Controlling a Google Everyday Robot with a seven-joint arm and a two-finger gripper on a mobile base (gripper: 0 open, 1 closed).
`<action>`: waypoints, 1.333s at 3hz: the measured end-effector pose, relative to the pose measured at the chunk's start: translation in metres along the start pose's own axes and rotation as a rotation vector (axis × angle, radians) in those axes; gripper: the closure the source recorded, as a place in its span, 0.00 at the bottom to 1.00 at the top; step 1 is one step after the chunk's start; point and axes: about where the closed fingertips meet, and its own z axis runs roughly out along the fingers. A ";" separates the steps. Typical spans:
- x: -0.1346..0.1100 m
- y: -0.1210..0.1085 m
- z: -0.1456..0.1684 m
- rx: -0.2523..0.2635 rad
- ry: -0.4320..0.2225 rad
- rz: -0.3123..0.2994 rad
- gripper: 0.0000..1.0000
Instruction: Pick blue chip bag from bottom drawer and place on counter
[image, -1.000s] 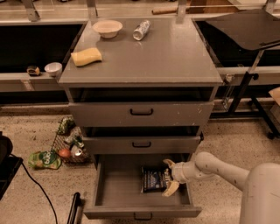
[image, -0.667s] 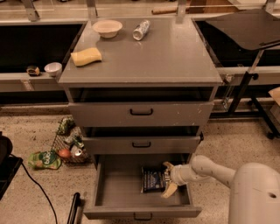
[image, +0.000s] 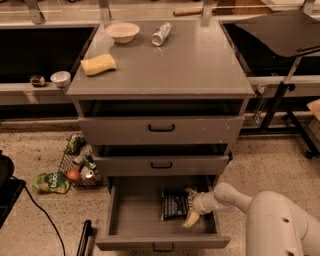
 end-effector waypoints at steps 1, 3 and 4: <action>0.014 -0.007 0.019 -0.001 0.007 -0.008 0.00; 0.027 -0.016 0.041 -0.011 0.001 -0.018 0.41; 0.028 -0.016 0.041 -0.010 -0.011 -0.028 0.65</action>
Offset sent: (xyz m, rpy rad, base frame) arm 0.0294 -0.0011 -0.0564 -0.0077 -0.0060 0.0157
